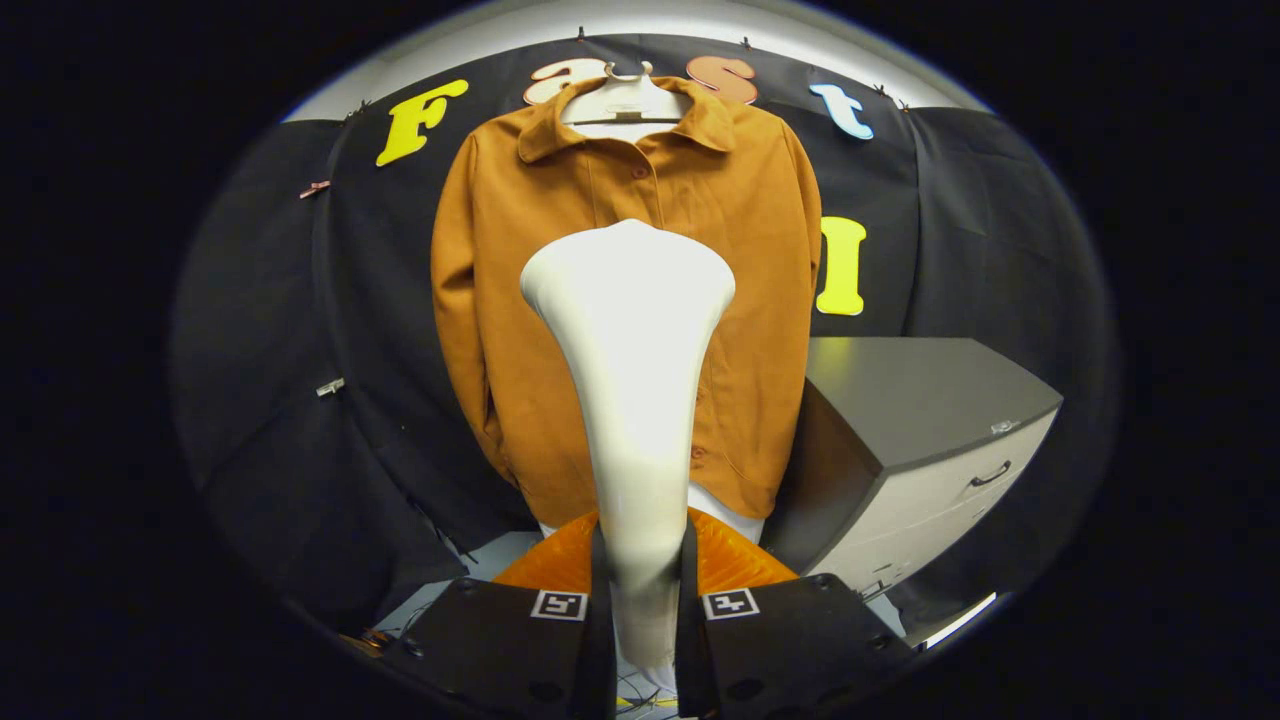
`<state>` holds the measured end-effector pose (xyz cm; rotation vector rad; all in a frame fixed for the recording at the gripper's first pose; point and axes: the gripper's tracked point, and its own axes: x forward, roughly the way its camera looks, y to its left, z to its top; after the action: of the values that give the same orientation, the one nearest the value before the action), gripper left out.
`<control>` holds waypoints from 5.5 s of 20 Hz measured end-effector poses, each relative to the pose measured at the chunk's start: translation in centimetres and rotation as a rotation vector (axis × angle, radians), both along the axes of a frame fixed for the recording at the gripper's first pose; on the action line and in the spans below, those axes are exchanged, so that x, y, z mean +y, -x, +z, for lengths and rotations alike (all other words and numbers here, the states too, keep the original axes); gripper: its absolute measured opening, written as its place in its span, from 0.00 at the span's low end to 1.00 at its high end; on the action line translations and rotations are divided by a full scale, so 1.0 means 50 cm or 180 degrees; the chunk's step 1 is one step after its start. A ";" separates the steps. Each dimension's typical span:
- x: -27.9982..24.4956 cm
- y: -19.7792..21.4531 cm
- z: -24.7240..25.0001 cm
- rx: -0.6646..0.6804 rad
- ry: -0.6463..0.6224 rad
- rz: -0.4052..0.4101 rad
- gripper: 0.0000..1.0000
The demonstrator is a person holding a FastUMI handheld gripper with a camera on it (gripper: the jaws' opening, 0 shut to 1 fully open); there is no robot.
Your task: Iron the clothes twice with a garment steamer, once on the left side and once on the right side.
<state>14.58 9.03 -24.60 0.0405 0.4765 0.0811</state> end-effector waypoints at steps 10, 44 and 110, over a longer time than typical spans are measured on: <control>0.099 -0.118 0.085 -0.0173 0.0169 0.0109 0.27; 0.134 -0.247 -0.135 -0.0182 0.0408 -0.0082 0.27; -0.094 0.030 0.253 -0.0519 0.0117 -0.0049 0.27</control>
<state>13.10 4.35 -11.92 0.0014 0.3147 0.0601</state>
